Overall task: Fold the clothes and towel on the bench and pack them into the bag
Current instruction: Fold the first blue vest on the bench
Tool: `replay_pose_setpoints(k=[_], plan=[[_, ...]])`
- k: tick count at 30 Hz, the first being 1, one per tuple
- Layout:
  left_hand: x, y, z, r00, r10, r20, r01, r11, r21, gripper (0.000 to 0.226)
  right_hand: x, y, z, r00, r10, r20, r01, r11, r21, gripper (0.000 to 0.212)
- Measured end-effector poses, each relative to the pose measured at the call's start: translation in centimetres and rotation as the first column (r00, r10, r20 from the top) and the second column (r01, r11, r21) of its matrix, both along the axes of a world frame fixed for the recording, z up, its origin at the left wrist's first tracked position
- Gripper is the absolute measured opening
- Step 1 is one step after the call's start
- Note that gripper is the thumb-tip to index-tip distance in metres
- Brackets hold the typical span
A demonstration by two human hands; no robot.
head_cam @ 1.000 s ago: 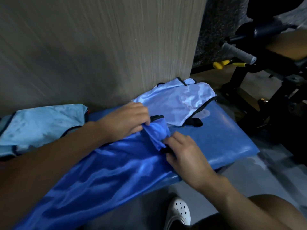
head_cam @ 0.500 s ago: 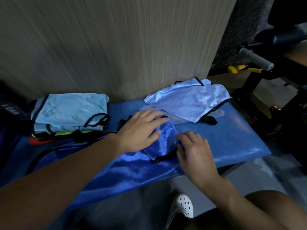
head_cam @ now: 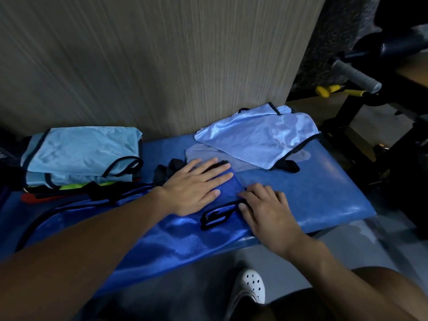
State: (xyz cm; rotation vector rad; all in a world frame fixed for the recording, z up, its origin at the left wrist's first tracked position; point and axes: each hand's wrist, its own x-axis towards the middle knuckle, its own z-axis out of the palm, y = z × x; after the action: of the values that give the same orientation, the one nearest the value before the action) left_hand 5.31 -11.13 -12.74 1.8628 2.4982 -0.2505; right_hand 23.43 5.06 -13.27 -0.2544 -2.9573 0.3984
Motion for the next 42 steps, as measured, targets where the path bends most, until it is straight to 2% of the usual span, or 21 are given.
replay_pose_setpoints(k=[4, 6, 10, 16, 19, 22, 24, 26, 28, 30, 33, 36, 38, 42], plan=[[0.5, 0.0, 0.5, 1.000, 0.014, -0.028, -0.013, 0.998, 0.065, 0.063, -0.1, -0.4, 0.3, 0.999, -0.010, -0.051, 0.008, 0.999, -0.042, 0.057], [1.1, -0.1, 0.6, 1.000, 0.000, 0.004, 0.000, 0.994, 0.106, 0.066, 0.0, -0.6, 0.0, 0.999, 0.033, 0.002, -0.033, 0.998, -0.048, 0.066], [1.0, -1.5, -0.1, 1.000, -0.021, 0.015, 0.020, 0.999, 0.033, 0.071, 0.8, -0.9, -1.2, 0.986, 0.074, 0.149, -0.094, 0.987, 0.131, 0.071], [0.5, -2.1, 0.3, 1.000, -0.002, -0.027, 0.001, 1.000, -0.030, 0.073, 0.8, -1.1, -1.2, 0.977, 0.073, 0.200, -0.101, 0.985, 0.138, 0.077], [1.2, -3.2, 1.0, 1.000, 0.023, -0.003, -0.023, 0.996, 0.084, 0.068, 0.5, -1.8, -0.1, 0.987, 0.077, 0.144, -0.091, 0.992, 0.091, 0.085], [2.6, -6.4, 2.3, 0.993, 0.061, 0.101, -0.092, 0.935, 0.342, 0.049, -0.3, -3.2, 1.7, 0.994, 0.102, 0.034, -0.104, 0.993, 0.051, 0.075], [3.6, -9.7, 3.2, 0.982, 0.111, 0.154, -0.175, 0.846, 0.503, 0.033, -1.3, -4.7, 2.7, 0.986, 0.164, -0.025, -0.164, 0.986, 0.024, 0.067], [5.0, -13.5, 3.7, 0.951, 0.235, 0.200, -0.308, 0.744, 0.592, 0.024, -2.5, -6.9, 3.7, 0.968, 0.245, -0.057, -0.244, 0.970, 0.025, 0.057], [6.2, -18.0, 3.3, 0.849, 0.448, 0.279, -0.515, 0.587, 0.625, 0.027, -4.1, -9.8, 4.7, 0.934, 0.348, -0.078, -0.348, 0.937, 0.013, 0.050], [7.3, -22.9, 1.8, 0.656, 0.659, 0.369, -0.711, 0.374, 0.595, 0.035, -6.2, -13.4, 5.8, 0.883, 0.463, -0.075, -0.466, 0.884, -0.035, 0.049], [9.4, -28.8, 0.0, 0.263, 0.849, 0.458, -0.897, 0.041, 0.439, 0.046, -9.9, -19.4, 7.4, 0.782, 0.623, -0.004, -0.621, 0.779, -0.090, 0.041], [11.3, -30.0, -0.2, 0.024, 0.801, 0.598, -0.918, -0.219, 0.330, 0.057, -13.4, -24.5, 8.3, 0.705, 0.706, 0.066, -0.695, 0.707, -0.128, 0.040], [11.7, -30.6, -0.6, -0.076, 0.688, 0.721, -0.905, -0.352, 0.240, 0.065, -15.8, -28.4, 8.1, 0.657, 0.743, 0.129, -0.730, 0.669, -0.136, 0.044], [11.8, -31.1, -1.3, -0.094, 0.399, 0.912, -0.849, -0.511, 0.136, 0.054, -19.8, -33.5, 6.6, 0.618, 0.743, 0.257, -0.725, 0.665, -0.181, 0.051]])
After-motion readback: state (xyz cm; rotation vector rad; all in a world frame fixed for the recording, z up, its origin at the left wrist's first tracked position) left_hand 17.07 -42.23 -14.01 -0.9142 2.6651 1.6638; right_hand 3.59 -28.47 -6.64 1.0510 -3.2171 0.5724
